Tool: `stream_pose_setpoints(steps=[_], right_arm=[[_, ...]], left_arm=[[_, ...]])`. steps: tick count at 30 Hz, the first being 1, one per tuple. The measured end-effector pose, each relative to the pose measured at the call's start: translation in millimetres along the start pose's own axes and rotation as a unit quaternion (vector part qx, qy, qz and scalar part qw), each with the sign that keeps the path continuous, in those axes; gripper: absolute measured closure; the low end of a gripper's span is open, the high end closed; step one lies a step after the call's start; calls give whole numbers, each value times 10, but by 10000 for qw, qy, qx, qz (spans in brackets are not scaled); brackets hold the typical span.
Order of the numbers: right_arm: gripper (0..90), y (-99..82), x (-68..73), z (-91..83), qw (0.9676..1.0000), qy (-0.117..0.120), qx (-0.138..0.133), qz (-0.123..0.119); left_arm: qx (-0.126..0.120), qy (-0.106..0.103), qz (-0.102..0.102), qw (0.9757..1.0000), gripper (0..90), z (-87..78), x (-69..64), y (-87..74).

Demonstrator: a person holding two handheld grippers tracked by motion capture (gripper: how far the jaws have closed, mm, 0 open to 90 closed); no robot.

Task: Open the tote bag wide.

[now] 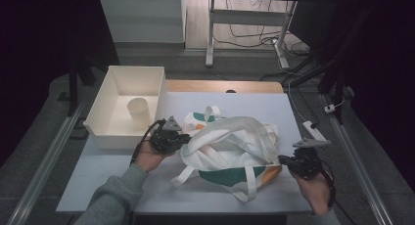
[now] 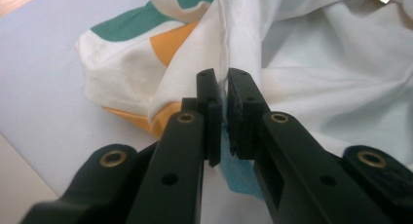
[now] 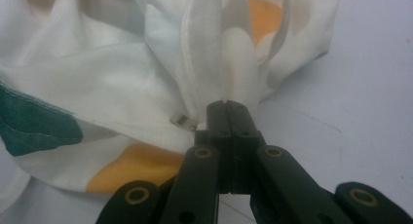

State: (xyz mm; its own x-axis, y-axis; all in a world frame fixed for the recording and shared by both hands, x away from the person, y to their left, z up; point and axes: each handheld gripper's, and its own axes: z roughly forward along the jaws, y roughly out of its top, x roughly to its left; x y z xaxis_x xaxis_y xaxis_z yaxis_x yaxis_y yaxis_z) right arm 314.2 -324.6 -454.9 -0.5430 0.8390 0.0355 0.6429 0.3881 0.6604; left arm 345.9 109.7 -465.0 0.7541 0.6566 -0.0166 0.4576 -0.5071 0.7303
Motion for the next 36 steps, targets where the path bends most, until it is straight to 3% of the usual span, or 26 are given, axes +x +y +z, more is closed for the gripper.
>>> stream_pose_setpoints(steps=[13, 22, 30, 33, 36], right_arm=[[900, -51, -17, 127, 10000, -3, 91, -13], [896, -32, 71, 135, 9995, -50, -40, -313], [893, -44, 39, 147, 9997, 21, -36, -236], [826, -33, 55, 118, 9994, 39, -152, -315], [739, 6, 81, 37, 9983, 68, -455, -358]], left_arm=[[263, 74, -40, 9996, 834, 209, 24, -34], [233, 8, -83, 9997, 831, 217, 39, -39], [186, -16, -99, 9998, 822, 211, 35, -46], [69, -111, -88, 9999, 798, 169, 26, -36], [-85, -160, -39, 9998, 748, 115, 4, 0]])
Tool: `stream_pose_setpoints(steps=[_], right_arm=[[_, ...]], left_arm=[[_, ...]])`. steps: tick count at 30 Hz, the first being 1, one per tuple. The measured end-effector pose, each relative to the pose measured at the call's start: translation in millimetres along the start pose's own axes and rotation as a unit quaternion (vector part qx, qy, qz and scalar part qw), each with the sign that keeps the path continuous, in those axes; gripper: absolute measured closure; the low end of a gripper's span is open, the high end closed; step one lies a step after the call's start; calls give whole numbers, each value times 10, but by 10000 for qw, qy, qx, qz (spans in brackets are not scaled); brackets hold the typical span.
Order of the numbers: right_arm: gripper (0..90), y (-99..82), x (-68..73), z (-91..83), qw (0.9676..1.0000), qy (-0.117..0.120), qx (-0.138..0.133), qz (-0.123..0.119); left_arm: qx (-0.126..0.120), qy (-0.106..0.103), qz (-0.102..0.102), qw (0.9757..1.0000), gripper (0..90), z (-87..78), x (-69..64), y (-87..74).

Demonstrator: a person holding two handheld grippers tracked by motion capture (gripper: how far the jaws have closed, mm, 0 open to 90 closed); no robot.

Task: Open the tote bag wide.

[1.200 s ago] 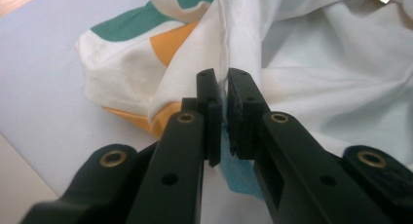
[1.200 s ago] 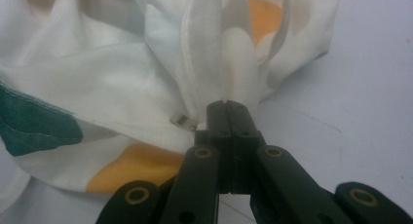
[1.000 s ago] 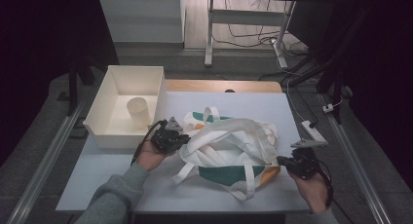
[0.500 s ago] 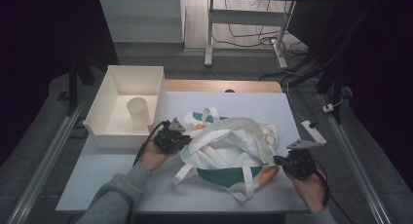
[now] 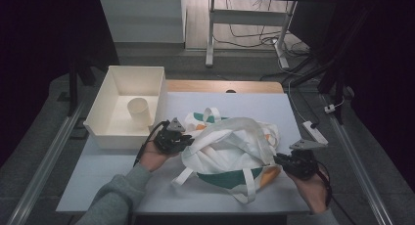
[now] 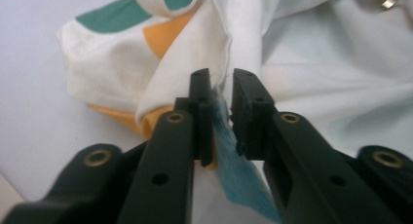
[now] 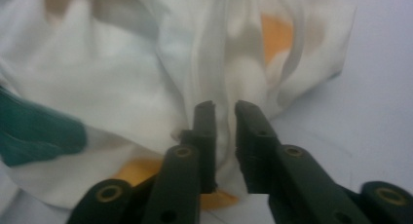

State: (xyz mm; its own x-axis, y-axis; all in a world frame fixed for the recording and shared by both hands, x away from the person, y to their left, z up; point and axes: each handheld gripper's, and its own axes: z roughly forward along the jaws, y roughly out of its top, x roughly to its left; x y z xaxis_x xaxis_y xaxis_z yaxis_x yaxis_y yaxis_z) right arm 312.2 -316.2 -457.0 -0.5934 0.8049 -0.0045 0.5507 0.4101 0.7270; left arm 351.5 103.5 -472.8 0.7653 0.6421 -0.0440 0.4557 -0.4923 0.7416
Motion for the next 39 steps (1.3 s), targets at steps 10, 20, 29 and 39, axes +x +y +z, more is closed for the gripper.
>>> stream_pose_setpoints(steps=[10, 20, 29, 39], right_arm=[[592, 224, 381, -118, 9945, 623, -665, -509], [554, 527, 975, 142, 9795, 1562, -290, -1239], [534, 640, 1324, 418, 9659, 2133, -71, -1468], [658, 514, 1603, 453, 9562, 2295, 399, -1773]], left_arm=[[-328, 18, 118, 9994, 582, -51, -30, 205], [-101, -206, 194, 9995, 569, 277, 37, 523], [99, -374, 84, 9992, 615, 541, 150, 579], [130, -509, 21, 9986, 856, 607, 146, 563]])
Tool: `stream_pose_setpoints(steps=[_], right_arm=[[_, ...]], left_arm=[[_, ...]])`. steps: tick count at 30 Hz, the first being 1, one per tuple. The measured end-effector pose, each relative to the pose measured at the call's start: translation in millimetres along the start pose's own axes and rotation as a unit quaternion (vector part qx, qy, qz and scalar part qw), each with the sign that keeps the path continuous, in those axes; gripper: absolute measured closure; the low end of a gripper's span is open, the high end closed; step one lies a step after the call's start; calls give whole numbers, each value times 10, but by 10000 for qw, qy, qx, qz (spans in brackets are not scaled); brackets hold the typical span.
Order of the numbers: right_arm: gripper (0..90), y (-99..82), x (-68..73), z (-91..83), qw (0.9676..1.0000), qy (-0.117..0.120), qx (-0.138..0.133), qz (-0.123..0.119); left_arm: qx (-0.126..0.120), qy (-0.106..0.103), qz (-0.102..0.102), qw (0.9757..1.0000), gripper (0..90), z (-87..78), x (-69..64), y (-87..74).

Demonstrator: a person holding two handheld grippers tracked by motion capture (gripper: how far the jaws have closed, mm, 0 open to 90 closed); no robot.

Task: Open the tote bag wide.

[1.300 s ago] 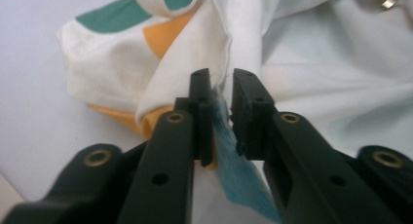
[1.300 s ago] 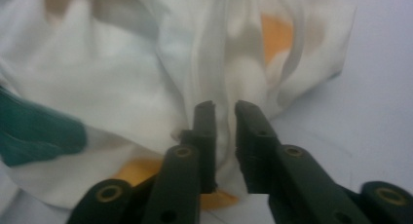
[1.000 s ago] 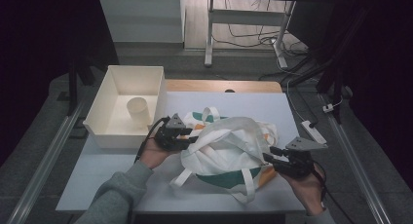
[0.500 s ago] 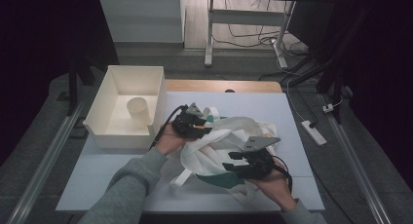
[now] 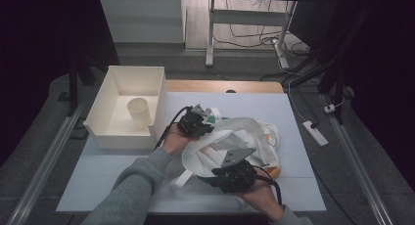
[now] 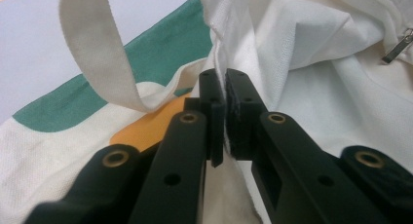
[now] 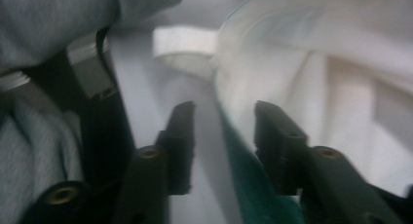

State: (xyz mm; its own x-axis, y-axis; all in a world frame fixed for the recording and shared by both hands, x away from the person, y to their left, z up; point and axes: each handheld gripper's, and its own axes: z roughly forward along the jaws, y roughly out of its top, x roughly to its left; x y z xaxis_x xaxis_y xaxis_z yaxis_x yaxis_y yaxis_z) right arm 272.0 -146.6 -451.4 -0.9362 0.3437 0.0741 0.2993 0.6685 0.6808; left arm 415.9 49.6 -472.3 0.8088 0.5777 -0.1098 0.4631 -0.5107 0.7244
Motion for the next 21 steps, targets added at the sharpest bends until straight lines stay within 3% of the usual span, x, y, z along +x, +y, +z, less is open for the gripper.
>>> stream_pose_setpoints(steps=[2, 4, 7, 12, 15, 18, 21], right_arm=[[724, -24, 15, 54, 9998, 5, 193, -64], [819, -54, 9, 77, 9997, 96, 241, -36], [878, -107, -30, 81, 9992, 284, 273, 69], [869, -174, -61, 101, 9985, 429, 320, 102], [710, -156, -26, 103, 9991, 176, 368, -99], [673, -162, 6, 147, 9985, 126, 453, -280], [827, -203, 2, 241, 9975, 128, 627, -291]], left_arm=[[-20, 5, -20, 10000, 858, -16, 1, -7], [-33, 21, -41, 10000, 859, -24, 7, -14], [-44, 44, -87, 9999, 861, -26, 21, -24], [-61, 66, -117, 9999, 862, -34, 38, -31], [-66, 75, -128, 9999, 861, -25, 41, -34], [-64, 78, -154, 9998, 861, -16, 49, -38], [-78, 108, -164, 9998, 861, -15, 50, -42]])
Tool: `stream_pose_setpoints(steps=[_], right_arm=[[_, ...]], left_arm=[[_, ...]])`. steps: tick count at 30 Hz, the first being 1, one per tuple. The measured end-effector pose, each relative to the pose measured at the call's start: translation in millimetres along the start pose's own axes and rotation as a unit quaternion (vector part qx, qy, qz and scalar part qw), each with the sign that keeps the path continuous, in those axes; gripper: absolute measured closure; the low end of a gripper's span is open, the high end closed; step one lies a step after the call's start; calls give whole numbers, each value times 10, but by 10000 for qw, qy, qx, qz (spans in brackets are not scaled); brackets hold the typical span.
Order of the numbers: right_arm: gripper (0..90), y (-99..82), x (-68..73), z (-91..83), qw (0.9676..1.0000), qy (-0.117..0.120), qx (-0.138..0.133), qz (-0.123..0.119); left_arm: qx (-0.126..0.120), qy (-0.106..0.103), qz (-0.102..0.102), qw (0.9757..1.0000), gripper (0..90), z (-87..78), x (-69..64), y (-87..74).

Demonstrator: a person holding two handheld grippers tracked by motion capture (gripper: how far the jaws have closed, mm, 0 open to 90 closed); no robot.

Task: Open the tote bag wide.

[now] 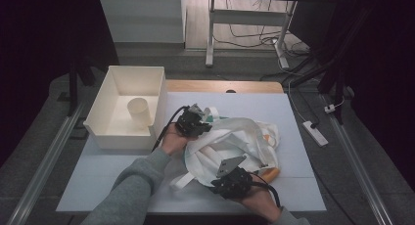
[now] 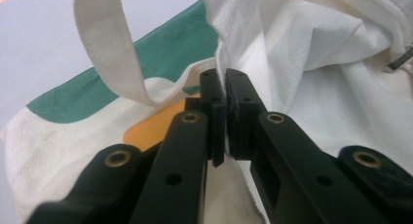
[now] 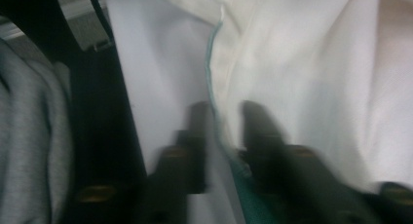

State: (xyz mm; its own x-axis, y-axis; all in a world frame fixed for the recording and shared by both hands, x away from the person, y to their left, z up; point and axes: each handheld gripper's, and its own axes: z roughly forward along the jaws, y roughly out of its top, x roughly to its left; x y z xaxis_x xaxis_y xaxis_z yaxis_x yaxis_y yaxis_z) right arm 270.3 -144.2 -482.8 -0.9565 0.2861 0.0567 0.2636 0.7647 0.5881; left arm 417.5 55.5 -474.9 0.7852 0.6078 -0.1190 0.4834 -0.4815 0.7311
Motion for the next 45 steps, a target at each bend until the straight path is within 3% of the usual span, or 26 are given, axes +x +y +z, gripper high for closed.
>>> stream_pose_setpoints(steps=[3, 7, 9, 12, 14, 16, 21, 24, 26, 27, 29, 31, 33, 35, 40, 45], right_arm=[[870, -38, -6, 46, 9997, 218, 24, 77], [876, -87, 111, -59, 9996, 268, -8, -64], [877, -150, 131, -119, 9994, 326, -73, 26], [877, -237, 75, -127, 9987, 436, -103, 236], [877, -250, 56, -83, 9986, 478, 30, 217], [877, -262, 65, -17, 9986, 459, 276, 57], [874, -275, 17, -15, 9983, 549, 206, 79], [834, -276, 8, -24, 9980, 607, 133, 87], [711, -252, 4, -85, 9979, 645, 10, 116], [654, -229, 4, -137, 9980, 613, -117, 143], [623, -181, -26, -273, 9976, 447, -457, 265], [595, -142, -104, -386, 9961, 144, -762, 426], [556, -111, -208, -431, 9940, -201, -886, 613], [507, -66, -294, -375, 9938, -444, -705, 731], [517, 62, -354, -56, 9956, -732, -235, 529], [578, 136, -504, 123, 9948, -794, -29, 631]], left_arm=[[-5, 66, -46, 10000, 863, -2, 17, -9], [53, 71, -169, 9998, 866, -8, 99, -46], [69, 53, -218, 9997, 867, -9, 123, -60], [117, 63, -220, 9997, 868, 12, 125, -64], [138, 130, -194, 9996, 869, 20, 120, -68], [151, 68, -264, 9995, 868, 20, 140, -83], [152, 68, -268, 9995, 868, 29, 142, -92], [165, 36, -278, 9995, 866, 35, 145, -97], [163, 42, -237, 9996, 863, 30, 138, -95], [156, 47, -232, 9996, 862, 30, 134, -94], [160, 48, -223, 9996, 861, 30, 133, -92], [162, 44, -231, 9996, 861, 30, 134, -92], [158, 31, -238, 9996, 861, 28, 135, -93], [156, 31, -234, 9996, 861, 24, 132, -92], [159, 27, -223, 9996, 861, 23, 129, -94], [140, 28, -205, 9997, 861, 26, 124, -96]])
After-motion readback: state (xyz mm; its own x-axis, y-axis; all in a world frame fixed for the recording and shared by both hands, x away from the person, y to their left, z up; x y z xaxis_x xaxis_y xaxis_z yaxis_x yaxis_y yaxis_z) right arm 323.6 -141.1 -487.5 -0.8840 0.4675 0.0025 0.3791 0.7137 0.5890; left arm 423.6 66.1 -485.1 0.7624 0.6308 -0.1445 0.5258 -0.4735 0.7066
